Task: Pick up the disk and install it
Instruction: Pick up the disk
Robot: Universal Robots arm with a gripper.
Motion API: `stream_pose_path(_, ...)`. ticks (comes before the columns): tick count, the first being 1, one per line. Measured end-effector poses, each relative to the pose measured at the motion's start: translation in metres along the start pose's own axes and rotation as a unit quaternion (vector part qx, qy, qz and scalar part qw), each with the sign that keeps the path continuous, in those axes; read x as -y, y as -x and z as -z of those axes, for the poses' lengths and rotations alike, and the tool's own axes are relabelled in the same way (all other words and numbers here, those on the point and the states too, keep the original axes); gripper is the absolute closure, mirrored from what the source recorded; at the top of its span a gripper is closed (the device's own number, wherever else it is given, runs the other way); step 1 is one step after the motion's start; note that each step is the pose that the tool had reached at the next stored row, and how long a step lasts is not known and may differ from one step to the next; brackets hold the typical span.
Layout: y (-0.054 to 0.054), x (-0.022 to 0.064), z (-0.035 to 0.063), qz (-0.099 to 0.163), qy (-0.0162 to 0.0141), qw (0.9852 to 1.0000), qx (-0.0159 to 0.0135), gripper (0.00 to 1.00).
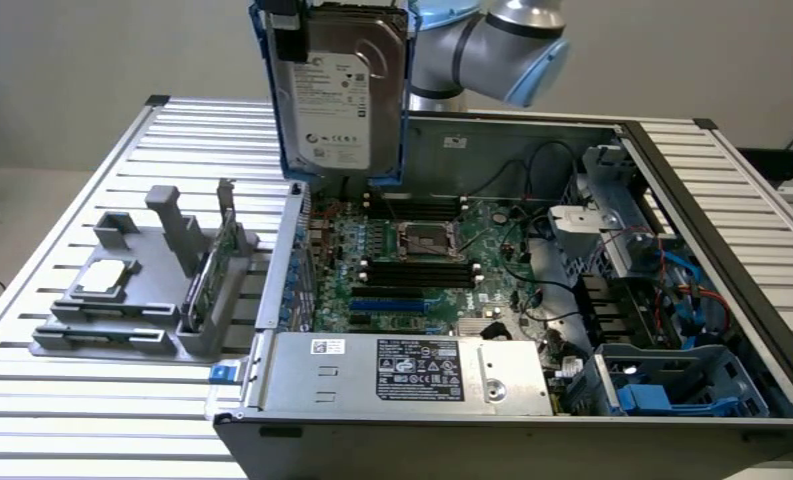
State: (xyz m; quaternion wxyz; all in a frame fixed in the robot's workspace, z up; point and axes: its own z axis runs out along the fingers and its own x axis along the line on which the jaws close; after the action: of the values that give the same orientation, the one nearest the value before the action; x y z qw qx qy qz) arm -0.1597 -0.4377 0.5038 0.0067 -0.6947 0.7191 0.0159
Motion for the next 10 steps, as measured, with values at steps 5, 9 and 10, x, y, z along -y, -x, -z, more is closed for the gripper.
stream_pose_path(5, -0.010, 0.0217, 0.0006, 0.000, 0.0000, 1.0000, 0.0000, 0.67)
stream_pose_path(9, -0.019, 0.0391, 0.0011, 0.000, 0.0000, 1.0000, 0.0000, 0.67)
stream_pose_path(10, -0.021, 0.0433, 0.0013, 0.000, 0.0000, 1.0000, 0.0000, 0.67)
